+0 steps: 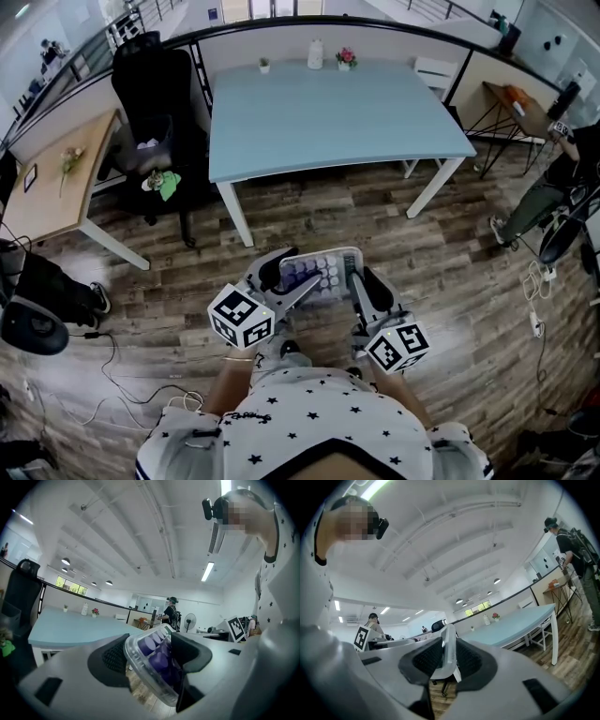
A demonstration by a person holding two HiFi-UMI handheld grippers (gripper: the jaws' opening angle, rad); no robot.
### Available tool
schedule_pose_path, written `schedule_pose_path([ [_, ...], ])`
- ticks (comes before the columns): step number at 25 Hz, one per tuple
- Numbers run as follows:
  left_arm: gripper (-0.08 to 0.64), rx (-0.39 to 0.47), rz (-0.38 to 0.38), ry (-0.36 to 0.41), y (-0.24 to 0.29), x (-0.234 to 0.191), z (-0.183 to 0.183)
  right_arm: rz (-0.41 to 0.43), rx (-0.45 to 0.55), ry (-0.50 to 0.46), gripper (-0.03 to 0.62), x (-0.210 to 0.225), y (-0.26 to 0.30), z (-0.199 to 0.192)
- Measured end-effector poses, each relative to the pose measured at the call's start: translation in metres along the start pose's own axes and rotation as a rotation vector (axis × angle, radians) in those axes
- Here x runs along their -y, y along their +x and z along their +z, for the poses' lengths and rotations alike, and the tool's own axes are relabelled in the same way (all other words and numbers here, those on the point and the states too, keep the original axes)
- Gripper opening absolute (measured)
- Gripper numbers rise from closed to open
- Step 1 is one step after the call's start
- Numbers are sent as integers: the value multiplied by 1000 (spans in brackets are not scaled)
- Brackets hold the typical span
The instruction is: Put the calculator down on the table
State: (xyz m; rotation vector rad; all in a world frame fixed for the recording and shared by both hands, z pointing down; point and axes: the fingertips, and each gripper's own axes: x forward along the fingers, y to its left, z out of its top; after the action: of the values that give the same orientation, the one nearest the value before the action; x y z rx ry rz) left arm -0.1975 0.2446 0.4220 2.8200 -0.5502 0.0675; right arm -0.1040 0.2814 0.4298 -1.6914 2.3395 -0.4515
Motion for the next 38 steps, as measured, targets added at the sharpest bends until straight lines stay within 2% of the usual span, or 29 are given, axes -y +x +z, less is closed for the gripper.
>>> schedule_pose_path([
  [11,281,10,-4,6,-15,-34,7,-4,0,-14,81,-16,34,-7],
  [23,281,18,41,-5,-35,-57,6,29,-33,-15,81,-31,58,-19],
  [38,281,29,160,-12,3,-89,15,125,-65,10,81,10,103,-8],
])
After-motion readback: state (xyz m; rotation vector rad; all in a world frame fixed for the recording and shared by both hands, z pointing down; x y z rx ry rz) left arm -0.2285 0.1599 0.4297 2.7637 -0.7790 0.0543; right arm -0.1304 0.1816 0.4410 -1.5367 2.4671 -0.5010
